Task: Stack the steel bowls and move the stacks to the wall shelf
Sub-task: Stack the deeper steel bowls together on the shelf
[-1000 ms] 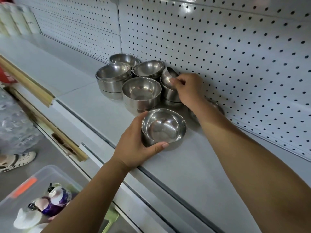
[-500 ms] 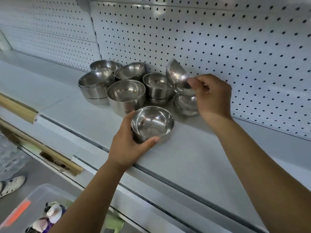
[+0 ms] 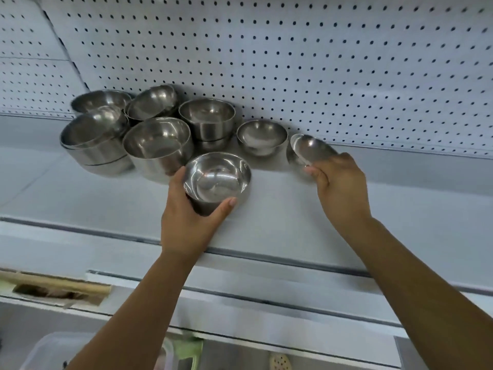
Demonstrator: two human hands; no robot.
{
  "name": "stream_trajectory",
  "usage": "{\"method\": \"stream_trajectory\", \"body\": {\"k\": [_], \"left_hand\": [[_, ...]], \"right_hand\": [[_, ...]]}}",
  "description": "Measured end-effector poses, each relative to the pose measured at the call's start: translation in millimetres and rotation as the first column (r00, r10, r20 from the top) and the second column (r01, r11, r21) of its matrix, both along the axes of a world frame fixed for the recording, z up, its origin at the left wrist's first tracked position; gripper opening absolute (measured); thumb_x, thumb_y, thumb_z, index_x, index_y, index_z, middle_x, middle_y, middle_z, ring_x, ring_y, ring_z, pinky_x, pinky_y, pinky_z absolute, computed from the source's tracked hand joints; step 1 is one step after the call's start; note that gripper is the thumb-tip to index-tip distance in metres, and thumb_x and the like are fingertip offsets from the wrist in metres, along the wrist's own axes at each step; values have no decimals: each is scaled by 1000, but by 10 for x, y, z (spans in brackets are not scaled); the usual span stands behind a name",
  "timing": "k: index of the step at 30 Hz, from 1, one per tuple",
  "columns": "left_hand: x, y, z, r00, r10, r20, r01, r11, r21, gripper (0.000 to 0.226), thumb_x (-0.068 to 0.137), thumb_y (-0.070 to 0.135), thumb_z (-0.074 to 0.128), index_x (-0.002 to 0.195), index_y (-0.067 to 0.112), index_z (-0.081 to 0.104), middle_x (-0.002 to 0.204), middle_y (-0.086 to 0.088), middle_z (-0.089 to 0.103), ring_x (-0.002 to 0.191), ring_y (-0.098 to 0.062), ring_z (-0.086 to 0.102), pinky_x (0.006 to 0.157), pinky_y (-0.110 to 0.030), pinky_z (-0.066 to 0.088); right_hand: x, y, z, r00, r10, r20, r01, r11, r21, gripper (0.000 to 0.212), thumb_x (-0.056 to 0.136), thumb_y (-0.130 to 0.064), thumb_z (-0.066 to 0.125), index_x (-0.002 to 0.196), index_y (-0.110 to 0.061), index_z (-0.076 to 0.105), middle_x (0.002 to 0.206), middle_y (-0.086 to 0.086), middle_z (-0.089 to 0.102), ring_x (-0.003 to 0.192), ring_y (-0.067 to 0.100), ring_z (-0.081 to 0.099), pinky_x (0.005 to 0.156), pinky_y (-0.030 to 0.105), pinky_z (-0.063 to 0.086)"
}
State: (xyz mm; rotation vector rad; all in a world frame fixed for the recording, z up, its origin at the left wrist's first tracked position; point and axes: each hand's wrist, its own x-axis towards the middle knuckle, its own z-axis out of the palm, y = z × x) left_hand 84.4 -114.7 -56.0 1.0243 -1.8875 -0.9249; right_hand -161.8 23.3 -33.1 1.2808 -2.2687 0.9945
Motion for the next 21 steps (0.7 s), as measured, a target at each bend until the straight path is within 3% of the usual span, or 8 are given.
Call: {"method": "stream_trajectory", "body": {"k": [5, 8, 11, 15, 18, 21], "left_hand": [[27, -2, 16, 1000, -30, 2, 30, 999, 25, 105, 60, 73, 80, 146, 42, 30, 141, 17, 56, 127, -10, 57, 108, -40, 48], [34, -23, 13, 999, -41, -7, 41, 998, 57, 110, 58, 74, 81, 149, 42, 29, 143, 17, 55, 130, -11, 56, 111, -41, 46], [34, -32, 21, 999, -46, -1, 46, 997, 65, 111, 57, 78, 80, 148, 43, 28, 144, 17, 54, 132, -11, 55, 112, -43, 46], [48, -21, 28, 999, -51, -17, 52, 997, 52, 107, 60, 72, 83, 148, 41, 29, 143, 18, 55, 131, -10, 55, 109, -35, 45], [41, -15, 48, 998, -59, -31, 61, 996, 63, 106, 61, 72, 82, 148, 42, 28, 141, 18, 56, 129, -10, 56, 106, -32, 45], [49, 1, 76, 997, -69, -41, 72, 995, 66, 105, 62, 72, 81, 147, 42, 28, 139, 19, 56, 127, -8, 56, 101, -27, 43]], "right_hand": [[28, -93, -65, 996, -87, 14, 84, 984, 159, 26, 101, -19, 63, 90, 1, 76, 98, 22, 71, 114, 39, 61, 79, 43, 54], [-25, -170, -35, 998, -53, 21, 48, 984, 172, 17, 97, -12, 67, 92, -1, 79, 92, 22, 74, 106, 44, 64, 79, 49, 57], [-47, -224, -7, 998, -48, 50, 38, 982, 185, 25, 96, -17, 65, 87, 2, 77, 92, 23, 73, 98, 42, 64, 79, 45, 55], [-91, -289, 23, 991, -69, 113, 38, 965, 259, 30, 100, -21, 62, 88, 5, 73, 101, 21, 69, 105, 38, 59, 81, 37, 47], [-104, -329, 60, 982, -42, 182, 17, 990, 139, 20, 99, -20, 65, 98, -2, 74, 110, 13, 67, 111, 32, 58, 89, 39, 50], [-51, -359, 153, 976, -54, 211, 52, 999, 17, 22, 100, -28, 65, 111, -11, 74, 110, 2, 68, 108, 21, 57, 85, 17, 37]]}}
